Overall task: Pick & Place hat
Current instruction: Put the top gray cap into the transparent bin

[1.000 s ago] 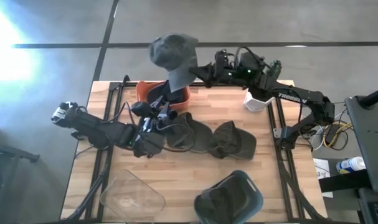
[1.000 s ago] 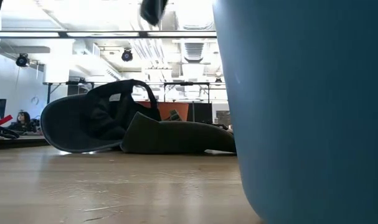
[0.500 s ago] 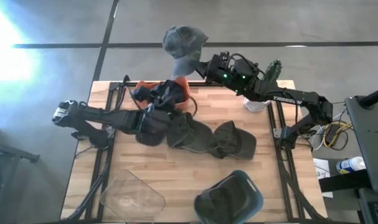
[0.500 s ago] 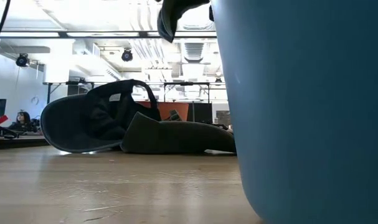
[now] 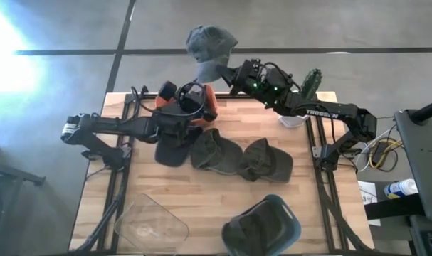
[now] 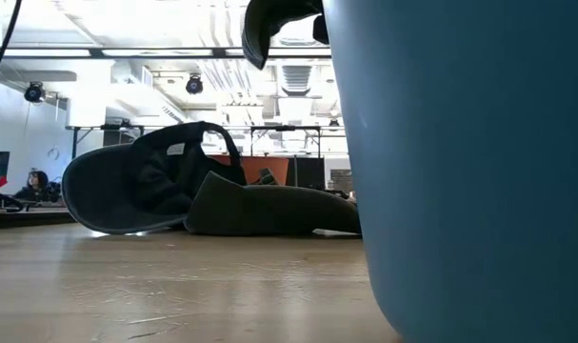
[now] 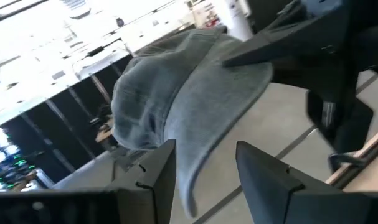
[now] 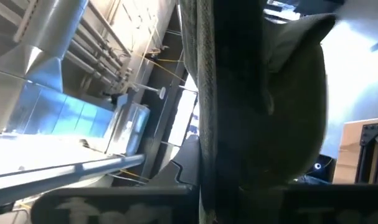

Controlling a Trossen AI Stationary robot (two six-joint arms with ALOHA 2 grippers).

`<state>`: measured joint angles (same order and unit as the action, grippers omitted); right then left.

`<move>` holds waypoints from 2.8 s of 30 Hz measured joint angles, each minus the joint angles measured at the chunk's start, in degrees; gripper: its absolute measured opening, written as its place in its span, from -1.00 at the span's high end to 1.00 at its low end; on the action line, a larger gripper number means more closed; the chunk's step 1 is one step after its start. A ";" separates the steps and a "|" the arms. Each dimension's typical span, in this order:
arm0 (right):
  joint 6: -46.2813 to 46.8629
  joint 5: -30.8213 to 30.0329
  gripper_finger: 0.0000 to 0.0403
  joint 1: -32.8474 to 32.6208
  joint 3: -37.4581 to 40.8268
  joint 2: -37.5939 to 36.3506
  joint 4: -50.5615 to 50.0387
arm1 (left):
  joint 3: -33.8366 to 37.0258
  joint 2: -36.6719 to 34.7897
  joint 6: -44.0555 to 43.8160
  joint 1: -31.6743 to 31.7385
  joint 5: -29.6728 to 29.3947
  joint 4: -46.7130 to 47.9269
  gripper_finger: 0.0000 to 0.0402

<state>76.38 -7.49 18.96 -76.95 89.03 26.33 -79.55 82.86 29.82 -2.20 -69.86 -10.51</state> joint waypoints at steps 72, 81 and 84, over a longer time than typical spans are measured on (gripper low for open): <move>-40.21 3.02 -0.13 0.43 2.25 -25.12 -61.71 | -17.80 -1.46 -70.28 0.52 100.87 87.62 0.95; -40.92 3.08 -0.13 0.44 2.36 -24.79 -62.59 | -29.78 -1.69 -87.39 -3.88 112.32 95.75 0.94; -41.70 2.97 -0.13 0.47 2.50 -24.74 -63.02 | -30.17 -1.96 -90.34 -6.80 110.72 101.08 0.94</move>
<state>34.68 -4.51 19.43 -74.45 64.29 -36.70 -109.71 80.90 -60.52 -8.99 40.85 90.57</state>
